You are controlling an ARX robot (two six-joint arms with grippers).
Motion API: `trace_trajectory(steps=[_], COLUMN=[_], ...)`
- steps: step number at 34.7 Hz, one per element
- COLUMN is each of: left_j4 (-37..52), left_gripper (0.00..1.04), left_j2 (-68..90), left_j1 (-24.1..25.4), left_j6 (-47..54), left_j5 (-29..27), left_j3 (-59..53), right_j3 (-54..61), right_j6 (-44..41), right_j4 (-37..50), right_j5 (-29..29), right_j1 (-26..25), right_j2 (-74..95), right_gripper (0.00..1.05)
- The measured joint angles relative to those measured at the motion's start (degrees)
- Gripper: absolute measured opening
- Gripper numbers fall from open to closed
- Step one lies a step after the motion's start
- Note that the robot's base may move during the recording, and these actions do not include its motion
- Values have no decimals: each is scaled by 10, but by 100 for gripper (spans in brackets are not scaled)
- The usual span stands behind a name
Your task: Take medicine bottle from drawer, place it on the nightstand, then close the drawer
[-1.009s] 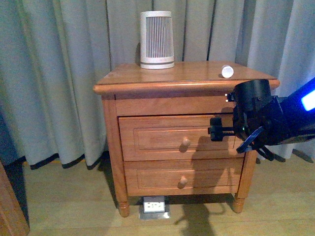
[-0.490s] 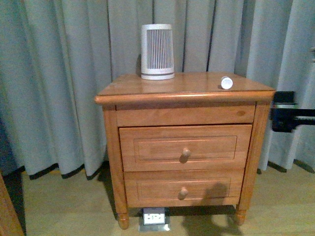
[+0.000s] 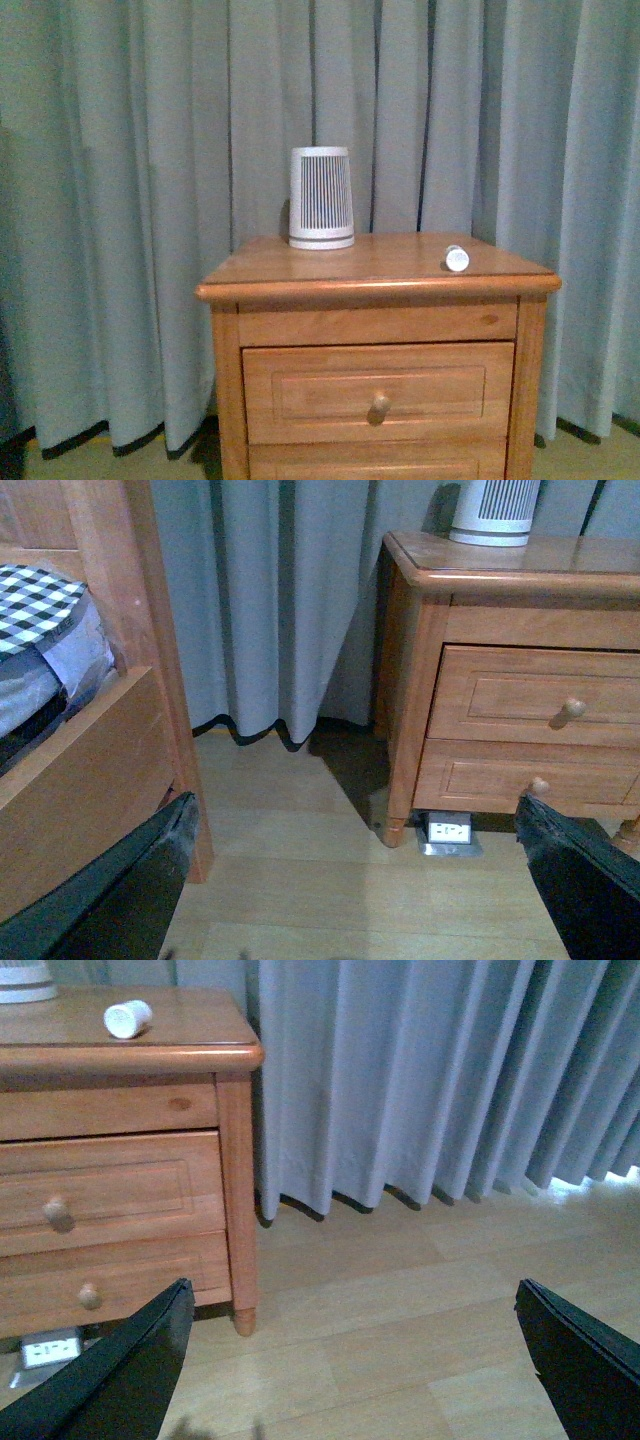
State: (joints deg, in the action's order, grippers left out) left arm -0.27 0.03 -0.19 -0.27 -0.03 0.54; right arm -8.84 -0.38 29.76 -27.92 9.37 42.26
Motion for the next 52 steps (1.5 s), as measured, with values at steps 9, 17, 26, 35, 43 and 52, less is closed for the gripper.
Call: trace_trajectory(steps=[9,17,26,35,43,52], left_j4=[0,0,0,0,0,0], left_gripper=[98,98,98,98,98,98], left_j2=[0,0,0,0,0,0], left_j1=[0,0,0,0,0,0], left_j6=[0,0,0,0,0,0], left_j5=[0,0,0,0,0,0], left_j3=[0,0,0,0,0,0], right_j3=[25,52,82,82,82,82], right_j6=[4,4,4,4,4,4], right_j4=[0,-42,-70,-130,-175,-271], right_j5=[257,278,279,278,278,278], right_j1=[-76,-92,-92,-92,-92,-92], right_j2=[-60,-129,-189,-255,-301,-378], right_gripper=[72,27,3,3,3,3])
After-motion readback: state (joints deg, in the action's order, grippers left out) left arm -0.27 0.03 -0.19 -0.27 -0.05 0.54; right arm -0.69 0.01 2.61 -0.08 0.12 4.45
